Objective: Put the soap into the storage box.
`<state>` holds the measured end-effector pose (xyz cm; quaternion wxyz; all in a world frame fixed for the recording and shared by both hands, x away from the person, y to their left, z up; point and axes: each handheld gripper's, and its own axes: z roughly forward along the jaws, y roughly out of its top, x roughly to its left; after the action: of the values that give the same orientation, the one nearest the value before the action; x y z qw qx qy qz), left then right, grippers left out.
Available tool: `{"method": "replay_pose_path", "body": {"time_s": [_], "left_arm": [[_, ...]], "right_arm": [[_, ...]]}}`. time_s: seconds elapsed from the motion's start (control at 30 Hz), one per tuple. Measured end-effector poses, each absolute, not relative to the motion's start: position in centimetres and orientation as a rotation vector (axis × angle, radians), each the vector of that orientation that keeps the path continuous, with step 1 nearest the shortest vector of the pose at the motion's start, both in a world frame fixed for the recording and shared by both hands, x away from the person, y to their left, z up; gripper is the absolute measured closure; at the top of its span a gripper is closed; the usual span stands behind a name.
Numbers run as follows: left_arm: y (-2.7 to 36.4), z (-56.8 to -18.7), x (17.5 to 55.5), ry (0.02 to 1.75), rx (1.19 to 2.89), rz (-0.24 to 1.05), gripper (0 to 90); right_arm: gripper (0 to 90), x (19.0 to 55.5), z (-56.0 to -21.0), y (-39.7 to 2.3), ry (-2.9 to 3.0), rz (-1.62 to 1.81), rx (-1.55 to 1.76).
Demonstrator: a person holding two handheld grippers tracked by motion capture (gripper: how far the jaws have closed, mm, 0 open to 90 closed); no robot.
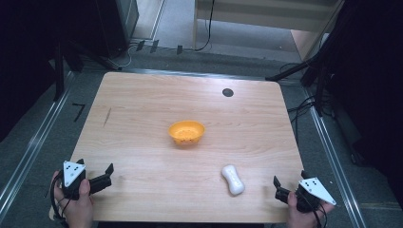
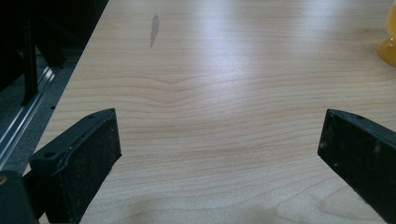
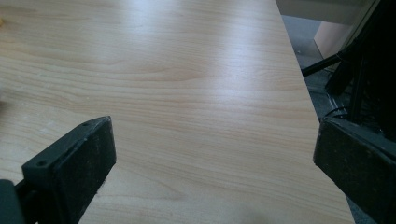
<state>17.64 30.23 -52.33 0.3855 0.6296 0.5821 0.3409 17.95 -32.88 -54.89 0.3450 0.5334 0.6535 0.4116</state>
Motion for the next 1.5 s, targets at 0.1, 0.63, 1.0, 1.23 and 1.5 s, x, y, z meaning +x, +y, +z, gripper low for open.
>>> {"method": "replay_pose_path", "body": {"time_s": [0.1, 0.63, 1.0, 1.23, 1.5], "left_arm": [[30.1, -52.3, 17.7, 1.487, 1.607, 0.868, 0.0], [29.9, -52.4, 17.7, 1.476, 1.628, 0.886, 0.0], [29.9, -52.4, 17.8, 1.479, 1.634, 0.883, 0.0], [29.9, -52.4, 17.8, 1.481, 1.637, 0.875, 0.0], [30.0, -52.3, 17.9, 1.487, 1.639, 0.87, 0.0]], "right_arm": [[0.0, 18.2, -54.9, -33.0, 1.715, 1.054, 1.423], [0.0, 19.4, -53.3, -31.9, 2.02, 0.856, 1.466], [0.0, 21.1, -51.8, -30.9, 2.198, 0.696, 1.54], [0.0, 21.9, -51.6, -29.6, 2.287, 0.616, 1.561], [0.0, 22.7, -51.5, -27.9, 2.374, 0.537, 1.567]]}}
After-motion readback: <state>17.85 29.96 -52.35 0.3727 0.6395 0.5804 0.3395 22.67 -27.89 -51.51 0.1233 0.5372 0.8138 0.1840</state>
